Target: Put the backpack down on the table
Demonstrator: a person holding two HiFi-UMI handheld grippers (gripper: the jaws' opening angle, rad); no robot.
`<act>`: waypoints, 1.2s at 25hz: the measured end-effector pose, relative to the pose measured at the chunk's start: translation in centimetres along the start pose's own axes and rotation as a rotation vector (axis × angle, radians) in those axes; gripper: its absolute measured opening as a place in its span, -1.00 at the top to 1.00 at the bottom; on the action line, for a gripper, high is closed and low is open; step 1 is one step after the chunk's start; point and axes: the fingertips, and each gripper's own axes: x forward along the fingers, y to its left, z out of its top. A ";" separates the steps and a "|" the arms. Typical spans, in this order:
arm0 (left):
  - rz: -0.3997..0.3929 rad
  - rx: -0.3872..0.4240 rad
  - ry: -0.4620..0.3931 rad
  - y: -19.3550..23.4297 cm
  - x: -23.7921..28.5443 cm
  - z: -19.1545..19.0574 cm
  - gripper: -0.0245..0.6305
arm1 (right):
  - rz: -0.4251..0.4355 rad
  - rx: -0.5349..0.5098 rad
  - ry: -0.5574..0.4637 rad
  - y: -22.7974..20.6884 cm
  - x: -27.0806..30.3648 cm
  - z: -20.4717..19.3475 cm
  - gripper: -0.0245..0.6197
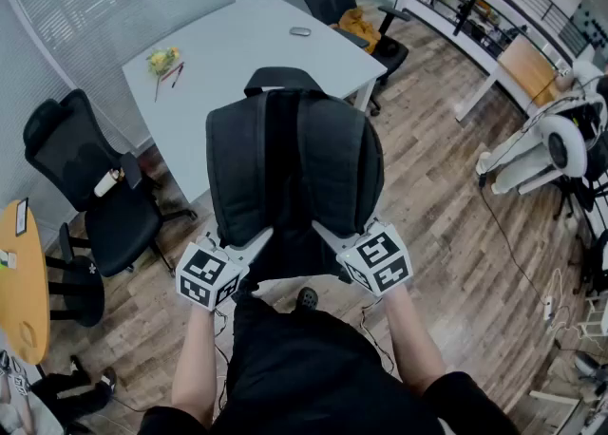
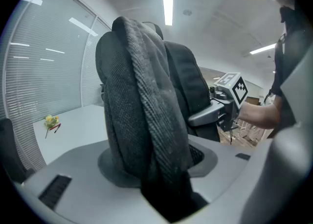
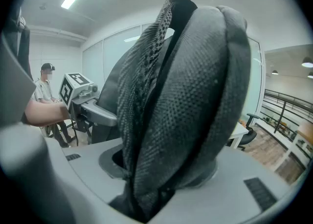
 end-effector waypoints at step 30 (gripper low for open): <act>0.012 0.018 0.037 -3.2 -0.1 0.1 0.26 | 0.019 0.032 -0.039 0.4 -3.7 -0.7 0.28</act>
